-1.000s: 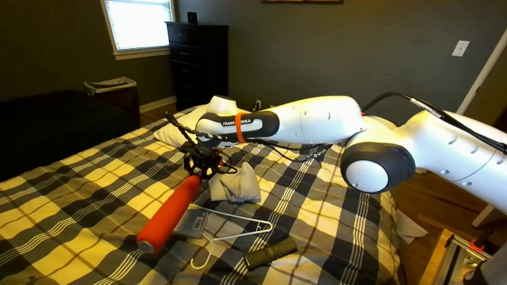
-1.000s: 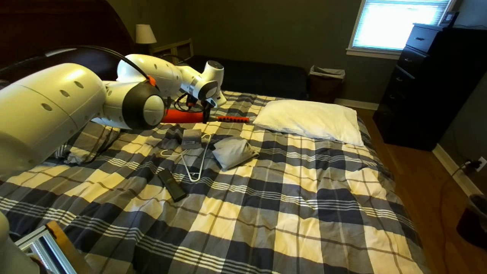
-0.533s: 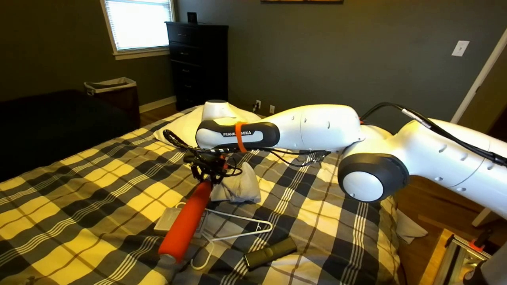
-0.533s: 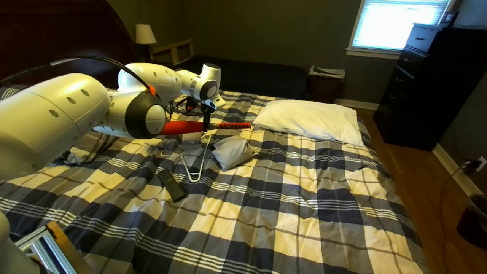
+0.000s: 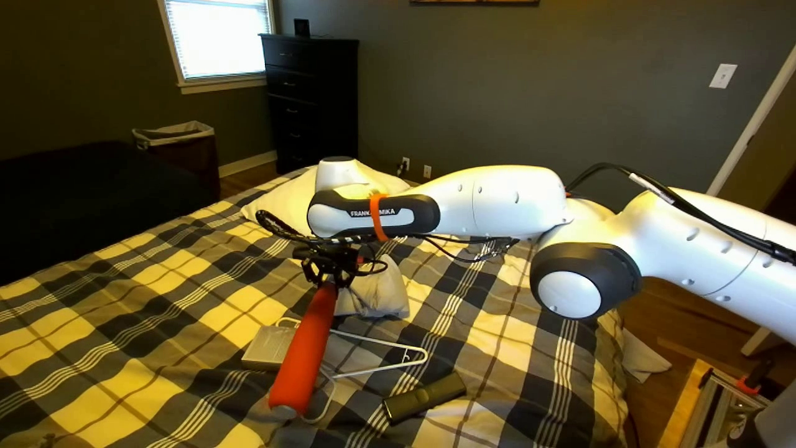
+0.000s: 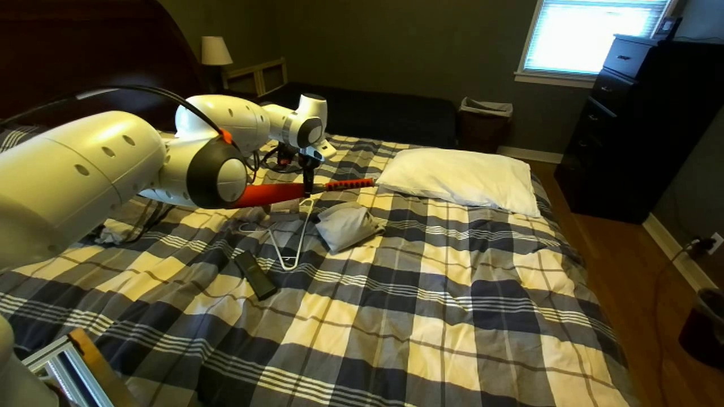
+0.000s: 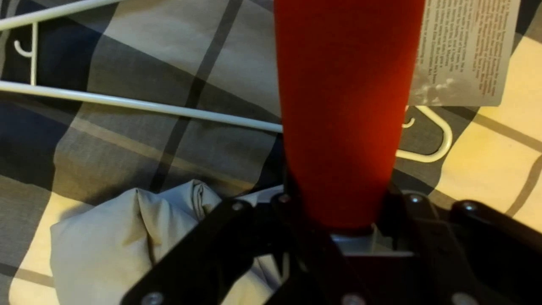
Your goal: Move the orange bat to the left.
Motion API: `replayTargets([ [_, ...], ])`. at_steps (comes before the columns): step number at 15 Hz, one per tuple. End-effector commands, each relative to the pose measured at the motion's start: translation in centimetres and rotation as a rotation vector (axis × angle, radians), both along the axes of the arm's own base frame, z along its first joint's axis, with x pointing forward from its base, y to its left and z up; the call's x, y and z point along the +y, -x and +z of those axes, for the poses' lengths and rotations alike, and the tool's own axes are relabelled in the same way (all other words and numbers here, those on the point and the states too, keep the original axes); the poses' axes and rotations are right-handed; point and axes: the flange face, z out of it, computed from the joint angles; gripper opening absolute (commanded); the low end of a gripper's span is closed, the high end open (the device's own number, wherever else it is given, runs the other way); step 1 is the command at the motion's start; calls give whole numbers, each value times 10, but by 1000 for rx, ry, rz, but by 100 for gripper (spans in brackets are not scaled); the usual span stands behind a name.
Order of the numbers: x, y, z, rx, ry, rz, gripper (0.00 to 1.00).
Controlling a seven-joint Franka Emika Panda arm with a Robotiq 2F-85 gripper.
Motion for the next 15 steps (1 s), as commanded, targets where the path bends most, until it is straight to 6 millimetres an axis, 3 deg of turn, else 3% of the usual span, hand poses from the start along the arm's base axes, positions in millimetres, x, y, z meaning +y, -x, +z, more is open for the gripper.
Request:
replayTargets([
  [1,10,9,-9,13,76,179,17],
  [9,92,54,19,80,167,596,17],
  [15,124,74,15,97,231,909,17],
])
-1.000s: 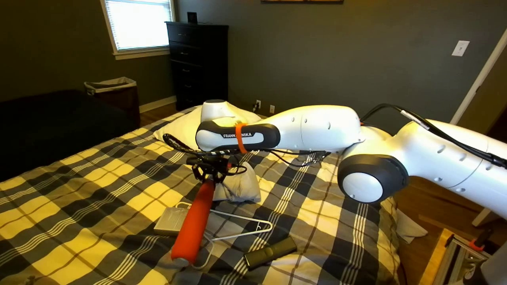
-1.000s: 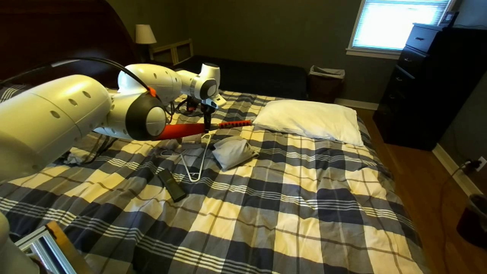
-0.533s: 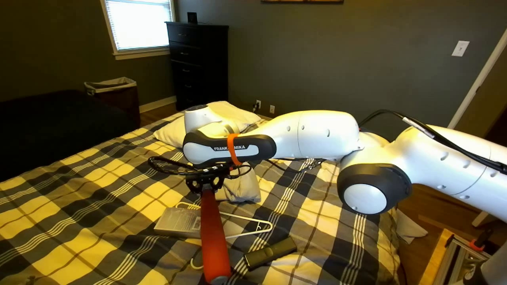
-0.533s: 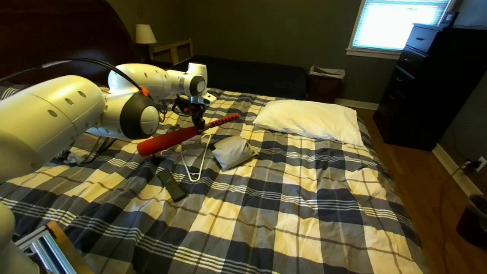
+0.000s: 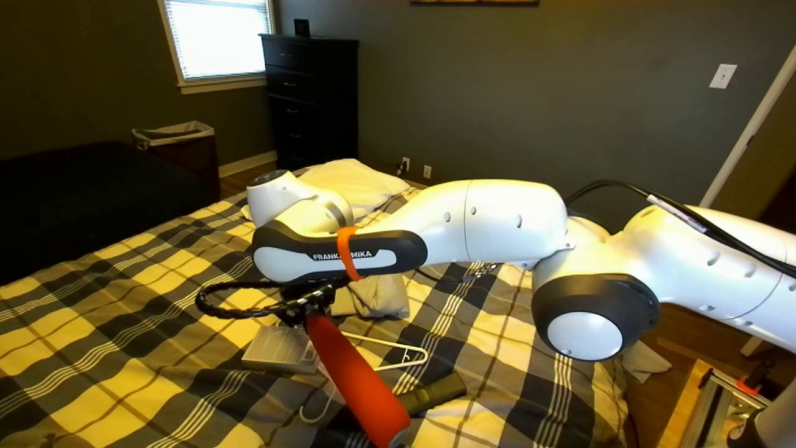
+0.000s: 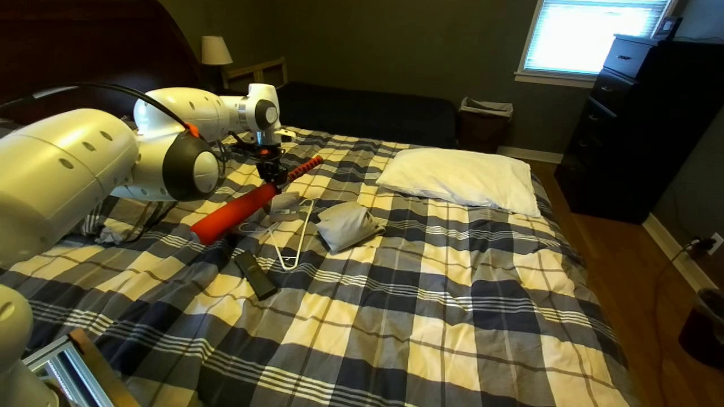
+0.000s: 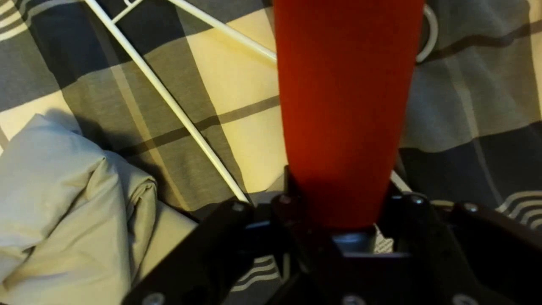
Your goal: Move the orange bat to the left.
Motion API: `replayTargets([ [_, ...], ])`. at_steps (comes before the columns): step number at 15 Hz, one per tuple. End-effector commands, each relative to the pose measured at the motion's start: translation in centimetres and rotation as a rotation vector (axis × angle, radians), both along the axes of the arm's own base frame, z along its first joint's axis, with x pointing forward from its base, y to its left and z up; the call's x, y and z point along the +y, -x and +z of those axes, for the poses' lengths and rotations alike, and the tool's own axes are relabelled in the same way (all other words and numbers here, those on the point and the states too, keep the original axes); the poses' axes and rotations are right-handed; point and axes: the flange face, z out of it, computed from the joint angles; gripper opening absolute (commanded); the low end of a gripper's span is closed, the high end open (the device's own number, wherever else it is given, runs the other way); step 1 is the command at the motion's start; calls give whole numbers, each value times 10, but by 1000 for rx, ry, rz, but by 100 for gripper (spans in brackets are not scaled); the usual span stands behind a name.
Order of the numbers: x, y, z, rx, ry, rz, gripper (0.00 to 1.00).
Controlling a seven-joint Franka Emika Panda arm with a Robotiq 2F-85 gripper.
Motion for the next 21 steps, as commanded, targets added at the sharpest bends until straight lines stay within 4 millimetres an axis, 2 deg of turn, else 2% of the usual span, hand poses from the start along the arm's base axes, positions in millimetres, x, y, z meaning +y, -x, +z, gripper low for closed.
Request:
replayTargets([
  [1,9,9,-2,27,44,189,17],
  [2,10,9,-2,26,52,242,17],
  [3,9,6,-2,8,22,152,42],
  [6,12,8,-3,12,31,215,42],
  [7,12,7,-3,12,31,221,17],
  [15,60,40,-13,44,35,427,17],
  [18,67,43,-20,32,20,425,17],
  [21,62,42,-29,55,7,461,17],
])
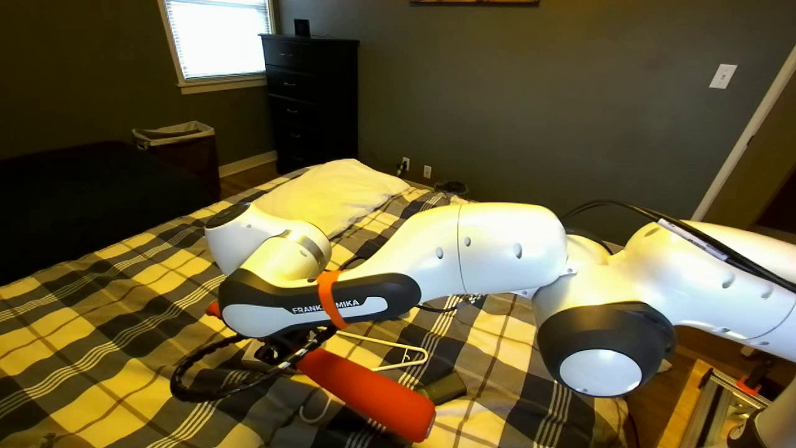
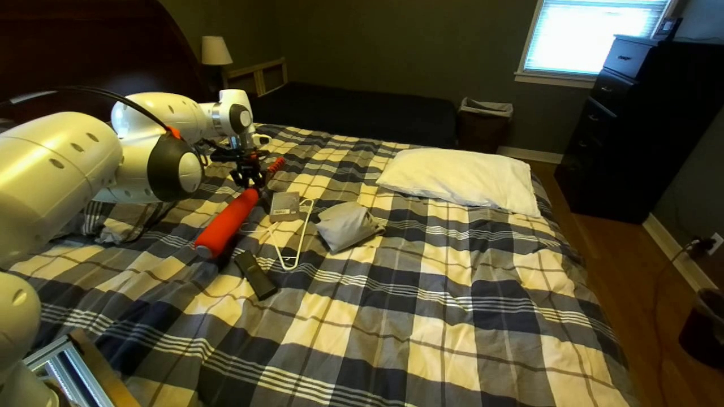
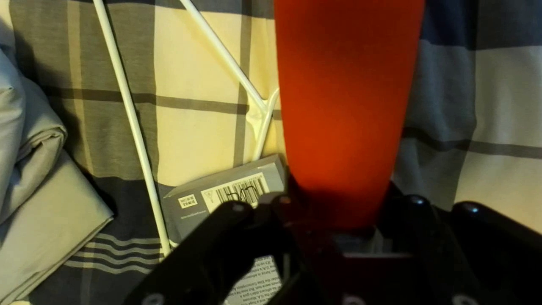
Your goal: Move the orange bat to the left.
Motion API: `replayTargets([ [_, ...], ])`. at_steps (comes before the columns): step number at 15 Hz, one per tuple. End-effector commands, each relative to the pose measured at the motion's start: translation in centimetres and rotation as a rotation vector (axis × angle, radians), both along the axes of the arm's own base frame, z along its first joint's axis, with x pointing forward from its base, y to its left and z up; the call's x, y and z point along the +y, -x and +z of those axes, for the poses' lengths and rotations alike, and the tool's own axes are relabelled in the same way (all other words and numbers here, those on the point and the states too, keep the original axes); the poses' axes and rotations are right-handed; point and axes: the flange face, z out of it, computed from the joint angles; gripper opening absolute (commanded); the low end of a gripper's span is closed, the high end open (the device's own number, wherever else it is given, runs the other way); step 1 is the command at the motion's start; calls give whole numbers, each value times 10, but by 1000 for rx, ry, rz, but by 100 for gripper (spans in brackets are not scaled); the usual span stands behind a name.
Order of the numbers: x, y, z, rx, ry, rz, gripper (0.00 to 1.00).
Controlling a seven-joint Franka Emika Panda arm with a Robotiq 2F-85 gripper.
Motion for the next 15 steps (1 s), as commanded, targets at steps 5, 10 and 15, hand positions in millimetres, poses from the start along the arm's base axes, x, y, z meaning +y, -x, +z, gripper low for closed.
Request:
replayTargets([
  [5,-14,-4,-23,76,-52,135,17],
  [10,-15,-3,-26,85,-36,165,42],
  [15,-5,1,-17,69,-31,201,81],
])
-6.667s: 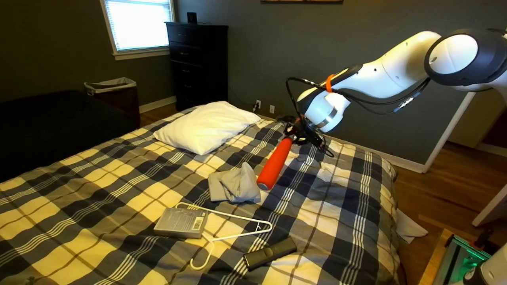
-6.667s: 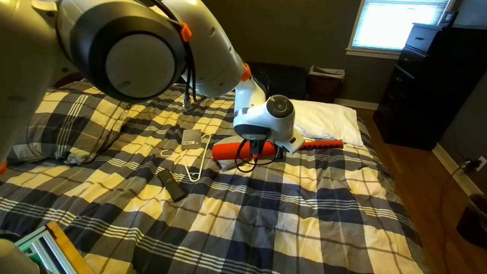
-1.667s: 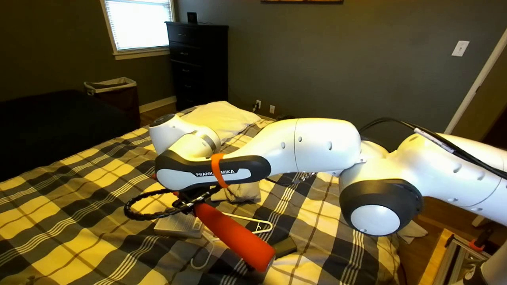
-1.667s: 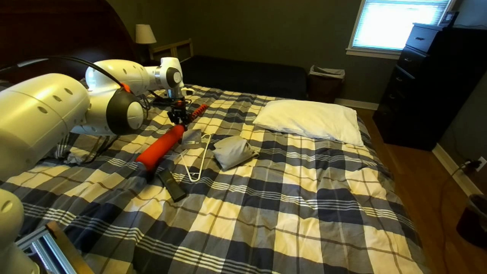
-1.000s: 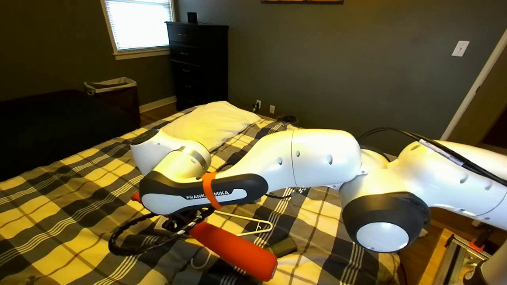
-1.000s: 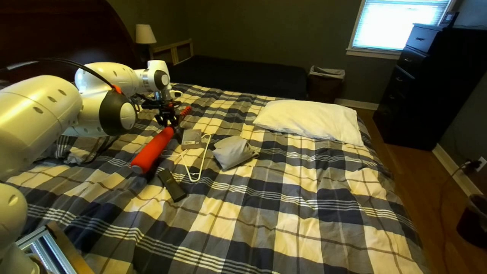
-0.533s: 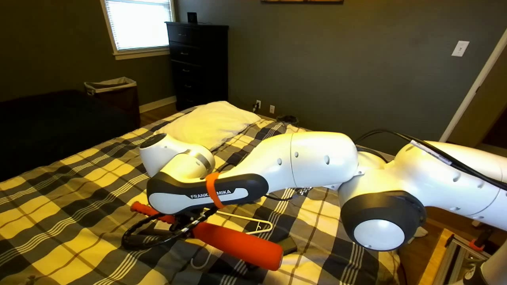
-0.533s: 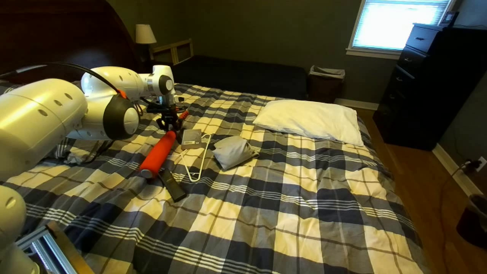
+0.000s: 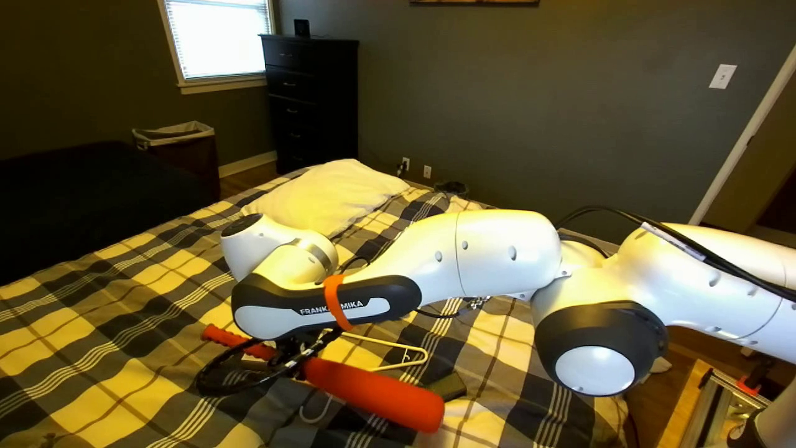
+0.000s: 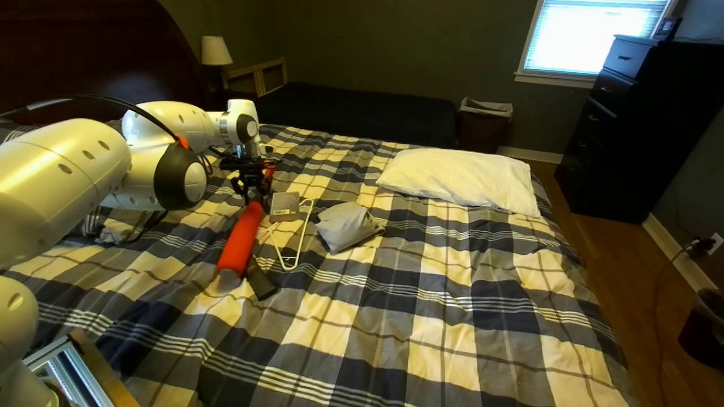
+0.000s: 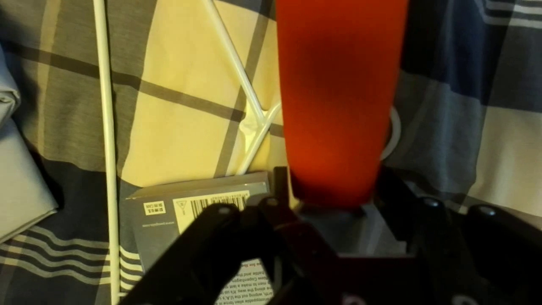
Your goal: Move the orange bat to the left.
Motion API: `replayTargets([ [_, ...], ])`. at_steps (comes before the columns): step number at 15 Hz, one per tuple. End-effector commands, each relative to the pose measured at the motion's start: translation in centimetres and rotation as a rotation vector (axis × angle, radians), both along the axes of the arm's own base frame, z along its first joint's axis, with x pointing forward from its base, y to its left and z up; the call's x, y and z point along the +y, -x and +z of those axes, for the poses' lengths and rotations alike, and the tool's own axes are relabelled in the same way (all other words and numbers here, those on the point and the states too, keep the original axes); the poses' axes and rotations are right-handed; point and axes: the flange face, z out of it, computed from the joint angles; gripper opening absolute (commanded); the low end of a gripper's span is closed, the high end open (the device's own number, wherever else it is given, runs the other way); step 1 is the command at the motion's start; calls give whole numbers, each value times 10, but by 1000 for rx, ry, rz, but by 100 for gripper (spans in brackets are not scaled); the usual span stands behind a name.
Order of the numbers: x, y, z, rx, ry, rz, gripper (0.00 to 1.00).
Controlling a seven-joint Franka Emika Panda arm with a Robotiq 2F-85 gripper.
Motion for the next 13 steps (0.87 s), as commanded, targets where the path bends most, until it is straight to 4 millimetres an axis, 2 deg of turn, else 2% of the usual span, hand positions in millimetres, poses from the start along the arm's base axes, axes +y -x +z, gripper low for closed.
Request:
replayTargets([
  [1,13,3,18,-46,17,-8,88],
  [2,20,5,30,-60,18,-24,96],
  [3,27,6,44,-106,33,-62,99],
  [7,37,2,82,-190,0,-281,100],
  [11,44,1,102,-224,-41,-492,100],
  [12,40,2,100,-204,-16,-404,100],
  [13,41,2,102,-208,-18,-414,100],
])
